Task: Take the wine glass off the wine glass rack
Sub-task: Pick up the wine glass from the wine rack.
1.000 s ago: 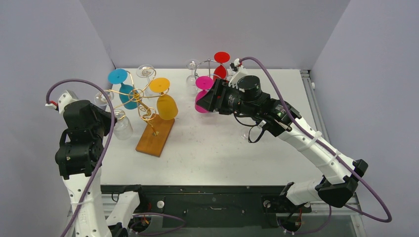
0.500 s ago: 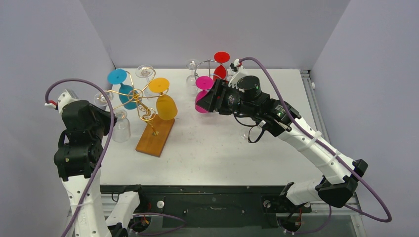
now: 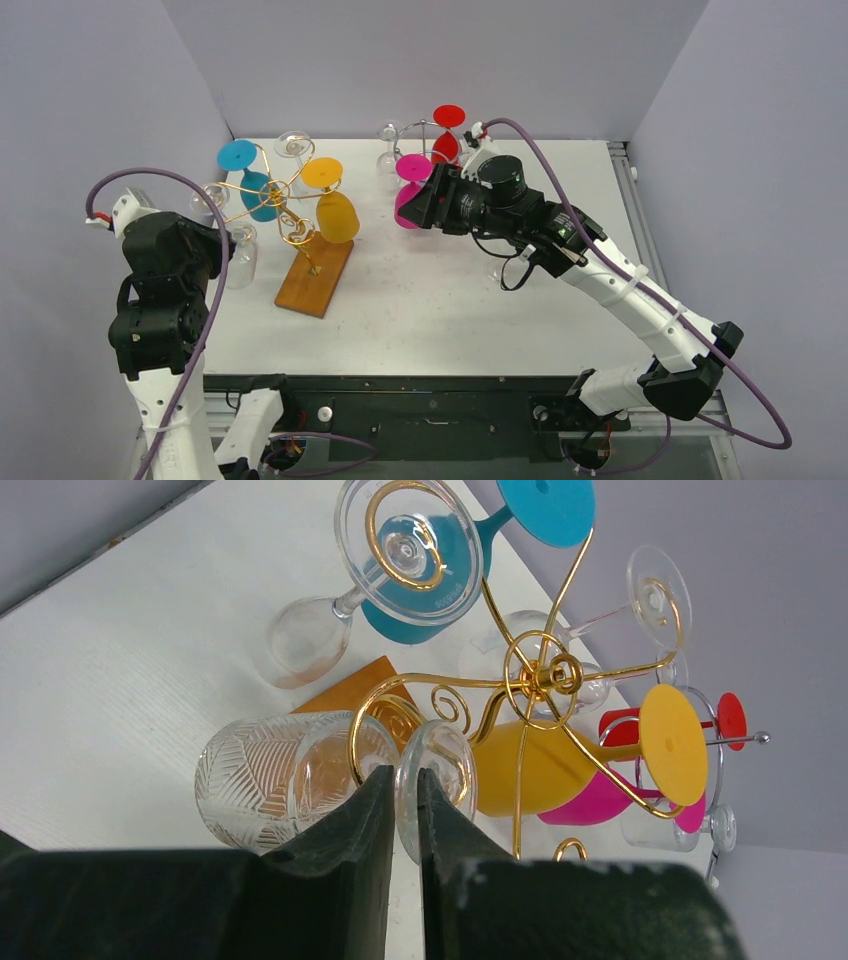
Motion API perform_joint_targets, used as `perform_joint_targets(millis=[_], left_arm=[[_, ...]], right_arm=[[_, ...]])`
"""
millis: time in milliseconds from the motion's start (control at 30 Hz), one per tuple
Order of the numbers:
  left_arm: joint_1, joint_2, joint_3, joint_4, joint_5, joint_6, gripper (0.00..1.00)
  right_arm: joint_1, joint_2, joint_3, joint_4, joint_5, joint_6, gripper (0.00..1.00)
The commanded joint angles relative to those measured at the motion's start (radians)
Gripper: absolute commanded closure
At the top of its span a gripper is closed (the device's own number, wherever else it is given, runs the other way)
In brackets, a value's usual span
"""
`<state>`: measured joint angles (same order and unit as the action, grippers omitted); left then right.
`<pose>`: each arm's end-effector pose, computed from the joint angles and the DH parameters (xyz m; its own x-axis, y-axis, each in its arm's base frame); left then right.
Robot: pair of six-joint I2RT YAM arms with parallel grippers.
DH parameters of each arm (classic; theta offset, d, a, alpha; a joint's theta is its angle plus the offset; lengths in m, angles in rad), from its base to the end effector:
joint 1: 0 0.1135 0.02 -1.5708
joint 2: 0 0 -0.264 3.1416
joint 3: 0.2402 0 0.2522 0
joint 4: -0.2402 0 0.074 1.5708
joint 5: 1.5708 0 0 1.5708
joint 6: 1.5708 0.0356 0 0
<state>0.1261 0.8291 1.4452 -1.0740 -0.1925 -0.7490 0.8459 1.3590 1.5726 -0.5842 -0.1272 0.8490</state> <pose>0.1029 0.0199 0.4505 -0.1212 -0.6890 -0.7145 -0.5137 0.6595 -0.5488 0.1909 0.2224 0.4426 -0.7749 0.2481 -0.5814 -0.3621 0.5796 0.7300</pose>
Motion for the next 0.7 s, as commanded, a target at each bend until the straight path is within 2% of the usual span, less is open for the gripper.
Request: perform_joint_targets(millis=[0, 667], left_arm=[[0.002, -0.03, -0.02, 0.081, -0.008, -0.031, 1.0], [0.002, -0.134, -0.116, 0.173, -0.061, -0.135, 1.0]], right_arm=[[0.011, -0.018, -0.003, 0.031, 0.024, -0.004, 0.47], [0.019, -0.015, -0.006, 0.025, 0.031, -0.013, 0.47]])
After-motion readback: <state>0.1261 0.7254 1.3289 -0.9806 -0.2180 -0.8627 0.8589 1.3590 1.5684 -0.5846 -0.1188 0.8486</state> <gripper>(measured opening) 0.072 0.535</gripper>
